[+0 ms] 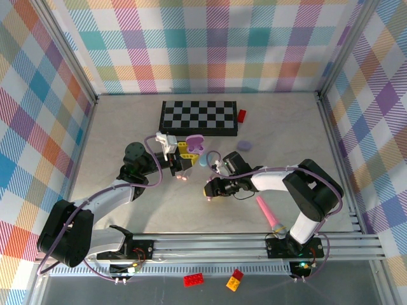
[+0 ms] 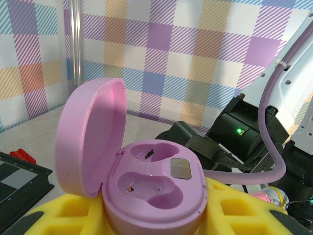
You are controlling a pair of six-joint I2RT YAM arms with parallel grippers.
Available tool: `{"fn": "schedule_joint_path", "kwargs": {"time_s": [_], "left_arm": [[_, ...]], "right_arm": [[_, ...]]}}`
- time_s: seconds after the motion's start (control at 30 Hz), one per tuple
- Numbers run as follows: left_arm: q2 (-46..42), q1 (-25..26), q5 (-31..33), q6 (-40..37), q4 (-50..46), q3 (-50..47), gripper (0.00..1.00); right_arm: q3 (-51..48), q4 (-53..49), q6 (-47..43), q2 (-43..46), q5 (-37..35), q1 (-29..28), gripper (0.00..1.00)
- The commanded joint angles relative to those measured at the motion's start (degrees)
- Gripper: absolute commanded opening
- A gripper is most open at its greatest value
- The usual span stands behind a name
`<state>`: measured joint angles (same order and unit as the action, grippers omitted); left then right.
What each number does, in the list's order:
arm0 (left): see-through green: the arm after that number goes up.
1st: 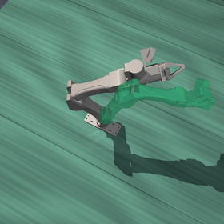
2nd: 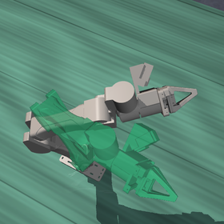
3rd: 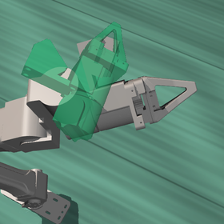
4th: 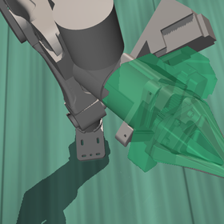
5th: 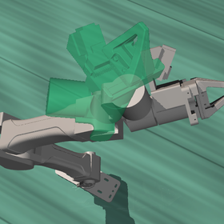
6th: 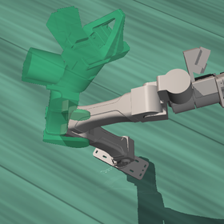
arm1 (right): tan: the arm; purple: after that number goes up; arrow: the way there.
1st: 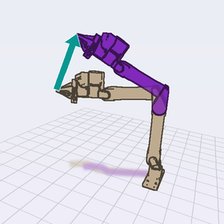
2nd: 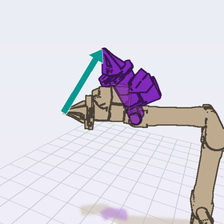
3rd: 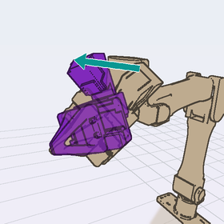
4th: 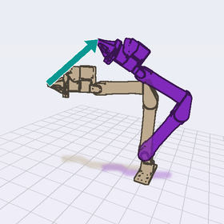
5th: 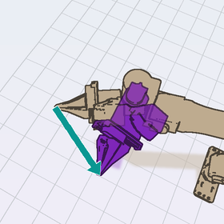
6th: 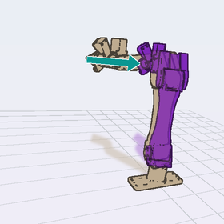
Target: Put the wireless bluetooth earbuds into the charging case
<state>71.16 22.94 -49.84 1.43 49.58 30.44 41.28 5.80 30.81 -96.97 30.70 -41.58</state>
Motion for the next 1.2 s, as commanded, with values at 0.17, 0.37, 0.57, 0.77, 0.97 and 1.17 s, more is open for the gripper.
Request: {"fn": "schedule_joint_path", "kwargs": {"time_s": [0.17, 0.37, 0.57, 0.77, 0.97, 1.17], "left_arm": [[-0.23, -0.53, -1.31, -1.27, 0.92, 0.33, 0.37], [0.08, -0.53, -1.41, -1.38, 1.17, 0.41, 0.37], [0.12, -0.53, -1.56, -1.28, 1.22, 0.41, 0.37], [0.21, -0.53, -1.69, -1.30, 1.39, 0.33, 0.37], [-0.23, -0.55, -1.31, -1.44, 1.26, 0.06, 0.37], [-0.51, -0.53, -1.27, -1.78, 0.70, 0.06, 0.37]], "right_arm": [[0.69, -0.98, -0.95, 0.25, 1.11, -0.96, 0.39], [0.54, -1.19, -0.94, -0.32, 1.10, -1.37, 0.38], [0.61, -2.51, -0.67, -0.09, -0.16, -2.17, 0.37], [1.06, -6.46, -1.45, 0.27, -3.51, -3.19, 0.33], [2.13, -8.94, -2.14, 0.16, -5.03, -4.24, 0.32], [1.26, -9.30, -1.99, 2.28, -4.54, -4.82, 0.32]]}}
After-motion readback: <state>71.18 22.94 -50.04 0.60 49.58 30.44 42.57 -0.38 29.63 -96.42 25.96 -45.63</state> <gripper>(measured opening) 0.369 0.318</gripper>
